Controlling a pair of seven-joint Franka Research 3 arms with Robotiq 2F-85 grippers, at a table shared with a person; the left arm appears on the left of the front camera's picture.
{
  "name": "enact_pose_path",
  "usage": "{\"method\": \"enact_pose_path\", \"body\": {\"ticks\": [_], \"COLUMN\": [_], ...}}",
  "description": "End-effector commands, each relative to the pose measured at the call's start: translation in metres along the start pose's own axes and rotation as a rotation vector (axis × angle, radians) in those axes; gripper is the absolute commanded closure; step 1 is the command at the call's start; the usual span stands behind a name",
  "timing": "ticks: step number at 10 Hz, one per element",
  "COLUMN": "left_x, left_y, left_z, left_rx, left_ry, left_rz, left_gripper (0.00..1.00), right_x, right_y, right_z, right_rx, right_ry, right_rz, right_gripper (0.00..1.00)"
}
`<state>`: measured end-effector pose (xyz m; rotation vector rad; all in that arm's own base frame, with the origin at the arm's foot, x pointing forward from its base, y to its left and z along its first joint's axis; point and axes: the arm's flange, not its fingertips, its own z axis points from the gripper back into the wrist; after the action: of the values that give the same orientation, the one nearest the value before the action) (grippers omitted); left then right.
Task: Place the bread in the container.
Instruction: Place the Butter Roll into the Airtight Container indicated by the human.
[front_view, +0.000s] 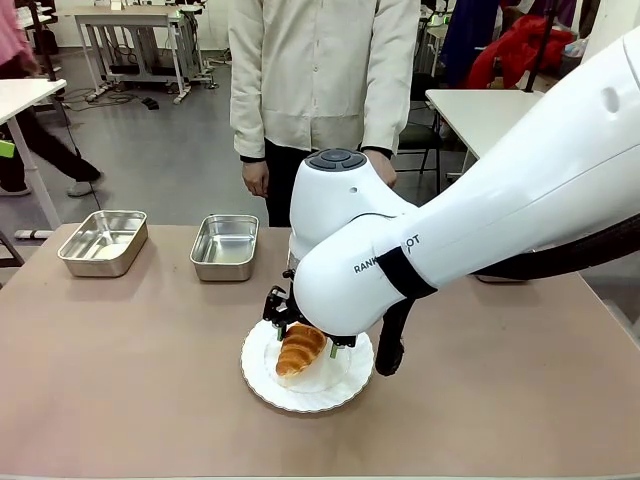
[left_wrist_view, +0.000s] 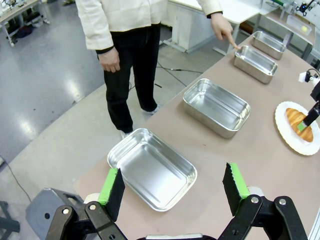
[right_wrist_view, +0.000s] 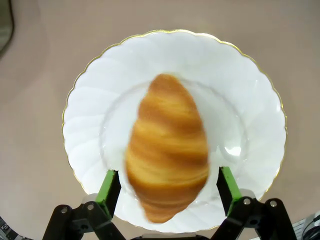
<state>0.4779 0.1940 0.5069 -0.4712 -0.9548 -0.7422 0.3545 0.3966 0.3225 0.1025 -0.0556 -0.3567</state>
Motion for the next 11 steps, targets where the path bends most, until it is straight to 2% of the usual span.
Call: {"method": "enact_pose_path", "body": {"ticks": [1, 11], "left_x": [0.002, 0.002], "left_y": [-0.001, -0.001], "left_z": [0.001, 0.001], "left_rx": [0.0, 0.0], "left_ry": [-0.013, -0.013], "left_rz": [-0.007, -0.007], "left_gripper": [0.0, 0.0], "right_x": [-0.005, -0.001], "right_y": [0.009, 0.006], "right_z": [0.005, -0.019], "right_rx": [-0.038, -0.078], "right_ry": [-0.044, -0.014], "right_rz": [-0.044, -0.049], "right_gripper": [0.0, 0.0]}}
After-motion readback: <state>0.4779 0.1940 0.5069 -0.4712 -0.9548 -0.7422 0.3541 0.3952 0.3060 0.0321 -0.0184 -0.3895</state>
